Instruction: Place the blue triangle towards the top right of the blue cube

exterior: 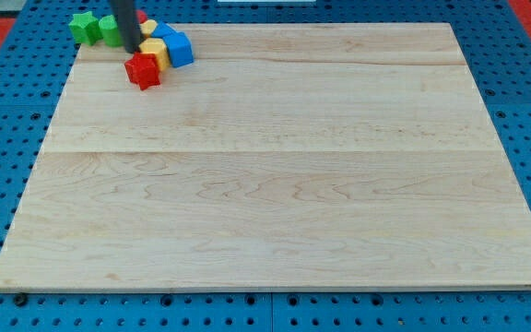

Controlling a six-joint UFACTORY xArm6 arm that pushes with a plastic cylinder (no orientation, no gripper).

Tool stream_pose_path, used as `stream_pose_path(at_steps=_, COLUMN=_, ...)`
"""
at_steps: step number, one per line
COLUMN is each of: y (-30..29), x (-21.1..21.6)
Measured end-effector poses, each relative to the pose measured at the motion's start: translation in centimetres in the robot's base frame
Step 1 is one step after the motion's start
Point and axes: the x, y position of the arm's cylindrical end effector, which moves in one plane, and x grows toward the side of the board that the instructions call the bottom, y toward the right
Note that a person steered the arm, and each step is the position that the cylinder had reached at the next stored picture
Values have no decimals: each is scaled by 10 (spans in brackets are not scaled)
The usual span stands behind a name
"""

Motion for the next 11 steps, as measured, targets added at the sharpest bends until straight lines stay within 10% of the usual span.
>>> stream_pose_path(at_steps=3, y=104, x=1)
stream_pose_path(at_steps=9, y=17, x=-55)
stream_pose_path(at_steps=11, y=151, x=-37)
